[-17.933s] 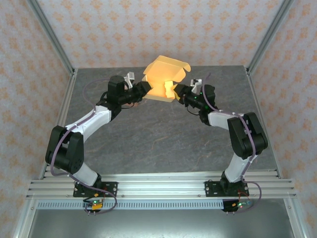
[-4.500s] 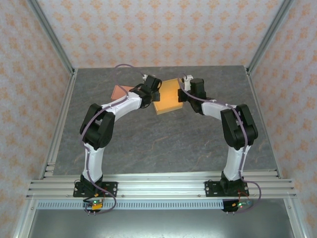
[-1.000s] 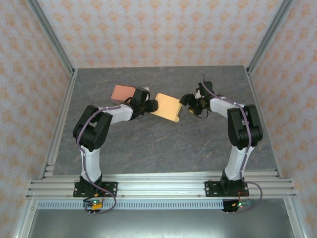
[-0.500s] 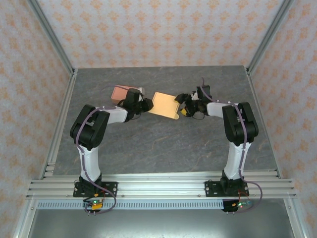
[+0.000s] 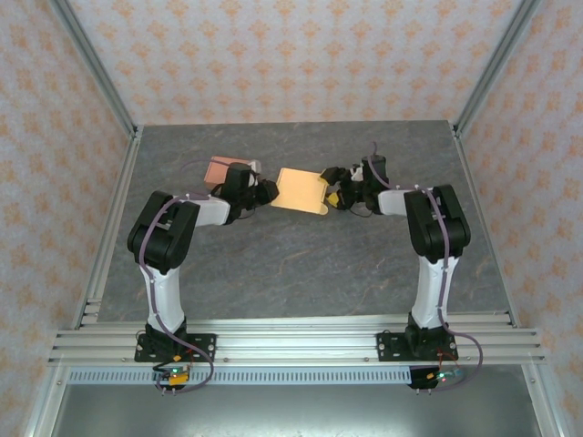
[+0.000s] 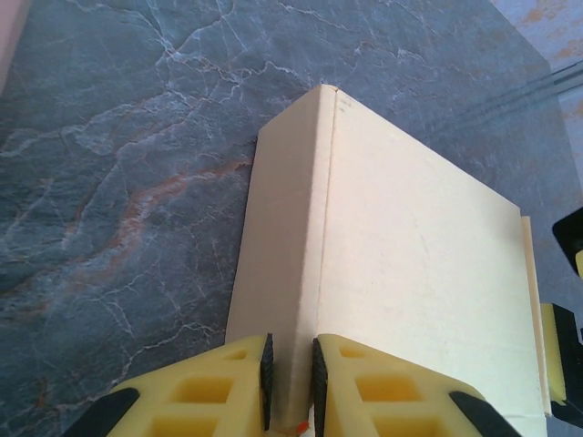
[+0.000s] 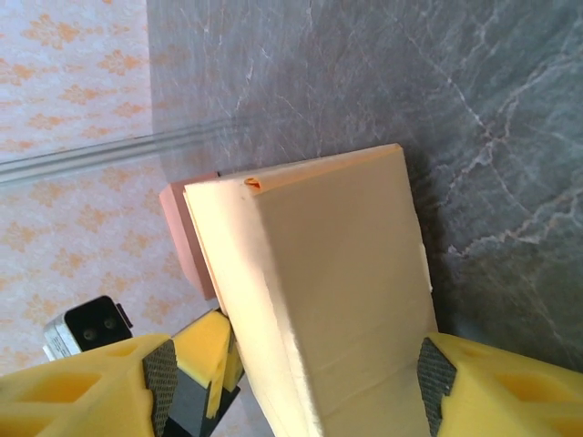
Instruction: Fold the paper box
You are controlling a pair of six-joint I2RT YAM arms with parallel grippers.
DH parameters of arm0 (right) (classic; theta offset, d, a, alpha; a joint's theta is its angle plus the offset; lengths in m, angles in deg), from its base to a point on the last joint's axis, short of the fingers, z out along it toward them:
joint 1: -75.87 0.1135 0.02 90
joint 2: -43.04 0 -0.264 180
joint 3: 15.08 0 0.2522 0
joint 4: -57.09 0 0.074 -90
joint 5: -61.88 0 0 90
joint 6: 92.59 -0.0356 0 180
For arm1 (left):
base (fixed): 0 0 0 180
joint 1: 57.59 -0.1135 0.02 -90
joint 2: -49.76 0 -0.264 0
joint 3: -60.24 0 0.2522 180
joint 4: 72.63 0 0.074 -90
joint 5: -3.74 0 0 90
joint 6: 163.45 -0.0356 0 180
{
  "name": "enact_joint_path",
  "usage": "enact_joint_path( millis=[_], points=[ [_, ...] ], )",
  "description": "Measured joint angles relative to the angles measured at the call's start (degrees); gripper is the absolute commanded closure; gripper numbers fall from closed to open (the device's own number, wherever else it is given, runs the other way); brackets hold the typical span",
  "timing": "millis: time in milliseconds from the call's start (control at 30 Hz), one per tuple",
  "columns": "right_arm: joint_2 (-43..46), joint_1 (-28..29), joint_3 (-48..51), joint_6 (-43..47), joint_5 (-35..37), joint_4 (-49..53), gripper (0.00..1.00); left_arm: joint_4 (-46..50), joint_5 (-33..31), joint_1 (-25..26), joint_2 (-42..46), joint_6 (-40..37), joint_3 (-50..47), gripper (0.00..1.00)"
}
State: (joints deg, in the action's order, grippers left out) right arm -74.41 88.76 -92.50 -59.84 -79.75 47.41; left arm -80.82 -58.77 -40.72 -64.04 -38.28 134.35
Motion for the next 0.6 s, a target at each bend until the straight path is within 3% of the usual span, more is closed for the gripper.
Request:
enact_joint_path(
  millis=[267, 600],
  points=[
    [-2.03, 0.96, 2.23, -7.08, 1.95, -10.29, 0.27, -1.31, -0.09, -0.92, -0.66, 1.05, 0.11, 0.86],
    [0.02, 1.51, 3.37, -4.2, 2.08, -6.99, 0.26, -5.51, -0.09, -1.27, -1.14, 1.49, -1.4, 0.88]
  ],
)
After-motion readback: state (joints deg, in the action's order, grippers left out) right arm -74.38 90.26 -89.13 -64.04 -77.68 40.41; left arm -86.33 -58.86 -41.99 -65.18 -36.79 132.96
